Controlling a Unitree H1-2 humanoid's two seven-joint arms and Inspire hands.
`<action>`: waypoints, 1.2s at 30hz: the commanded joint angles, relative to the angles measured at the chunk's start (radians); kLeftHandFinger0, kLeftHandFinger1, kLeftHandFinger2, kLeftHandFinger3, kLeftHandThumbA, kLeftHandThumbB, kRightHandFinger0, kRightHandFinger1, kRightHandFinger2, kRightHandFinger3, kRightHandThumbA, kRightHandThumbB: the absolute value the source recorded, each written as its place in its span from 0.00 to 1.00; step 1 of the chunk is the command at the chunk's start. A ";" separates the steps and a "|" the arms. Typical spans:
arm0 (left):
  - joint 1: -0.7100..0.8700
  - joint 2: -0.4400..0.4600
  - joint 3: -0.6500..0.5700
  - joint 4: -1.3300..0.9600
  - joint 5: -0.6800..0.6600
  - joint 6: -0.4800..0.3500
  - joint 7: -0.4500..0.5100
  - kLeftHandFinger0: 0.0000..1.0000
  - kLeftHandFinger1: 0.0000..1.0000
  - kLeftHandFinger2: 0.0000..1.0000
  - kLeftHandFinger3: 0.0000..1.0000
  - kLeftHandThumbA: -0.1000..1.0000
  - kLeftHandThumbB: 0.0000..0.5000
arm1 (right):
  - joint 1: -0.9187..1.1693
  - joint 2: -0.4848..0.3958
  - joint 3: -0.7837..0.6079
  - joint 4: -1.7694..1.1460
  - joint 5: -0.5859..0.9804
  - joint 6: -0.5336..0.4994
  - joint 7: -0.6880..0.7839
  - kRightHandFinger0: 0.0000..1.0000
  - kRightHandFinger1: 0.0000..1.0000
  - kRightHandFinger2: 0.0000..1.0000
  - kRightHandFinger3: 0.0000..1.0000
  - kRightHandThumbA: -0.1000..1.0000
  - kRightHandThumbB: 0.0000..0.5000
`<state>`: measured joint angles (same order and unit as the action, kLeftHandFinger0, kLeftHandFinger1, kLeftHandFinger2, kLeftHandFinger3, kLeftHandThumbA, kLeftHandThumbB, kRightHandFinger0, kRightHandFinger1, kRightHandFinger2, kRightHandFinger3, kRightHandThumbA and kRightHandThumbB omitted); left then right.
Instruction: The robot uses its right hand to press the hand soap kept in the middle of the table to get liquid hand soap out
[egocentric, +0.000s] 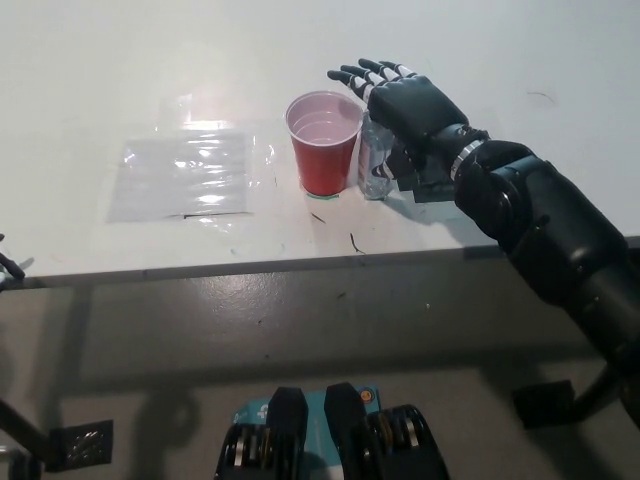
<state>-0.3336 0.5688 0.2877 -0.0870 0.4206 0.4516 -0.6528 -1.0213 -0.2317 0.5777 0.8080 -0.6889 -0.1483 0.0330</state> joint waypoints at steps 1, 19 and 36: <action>-0.014 0.022 0.014 -0.025 0.016 0.018 -0.011 1.00 1.00 1.00 0.89 0.41 0.00 | 0.104 -0.008 0.045 0.059 -0.012 0.021 0.124 1.00 1.00 1.00 1.00 1.00 0.73; 0.039 0.017 0.028 -0.045 0.020 0.018 -0.043 1.00 1.00 1.00 0.86 0.39 0.00 | -0.096 -0.064 -0.068 -0.272 0.088 0.086 0.305 1.00 1.00 1.00 1.00 1.00 0.72; 0.064 -0.009 0.070 -0.070 0.055 0.018 -0.077 1.00 1.00 1.00 0.84 0.38 0.00 | -0.220 -0.189 -0.196 -0.467 0.095 0.113 0.413 1.00 1.00 1.00 1.00 1.00 0.81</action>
<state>-0.2595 0.5418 0.3355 -0.1277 0.4591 0.4516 -0.7036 -1.1668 -0.3795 0.4261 0.3982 -0.6243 -0.0666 0.3975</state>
